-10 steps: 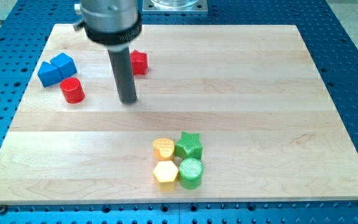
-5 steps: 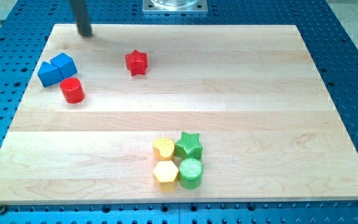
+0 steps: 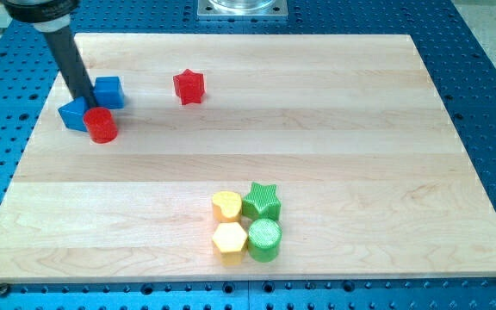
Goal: Slide the blue cube to the right of the red circle
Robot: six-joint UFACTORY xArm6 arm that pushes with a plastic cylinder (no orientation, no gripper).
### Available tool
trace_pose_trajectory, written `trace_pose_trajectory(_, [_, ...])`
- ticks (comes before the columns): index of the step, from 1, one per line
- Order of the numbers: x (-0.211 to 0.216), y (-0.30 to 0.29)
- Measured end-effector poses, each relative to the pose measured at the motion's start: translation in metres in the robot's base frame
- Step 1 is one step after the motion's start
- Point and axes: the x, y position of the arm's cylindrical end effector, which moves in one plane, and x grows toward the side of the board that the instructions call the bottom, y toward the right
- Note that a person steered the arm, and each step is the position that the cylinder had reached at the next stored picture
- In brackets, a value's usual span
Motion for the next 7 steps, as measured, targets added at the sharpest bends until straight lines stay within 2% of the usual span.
trace_pose_trajectory(1, [-0.003, 0.041])
trace_pose_trajectory(2, [-0.012, 0.049])
trace_pose_trajectory(3, [-0.019, 0.025])
trace_pose_trajectory(4, [-0.043, -0.005])
trace_pose_trajectory(5, [-0.086, 0.008])
trace_pose_trajectory(6, [-0.128, 0.051])
trace_pose_trajectory(7, [-0.102, 0.067])
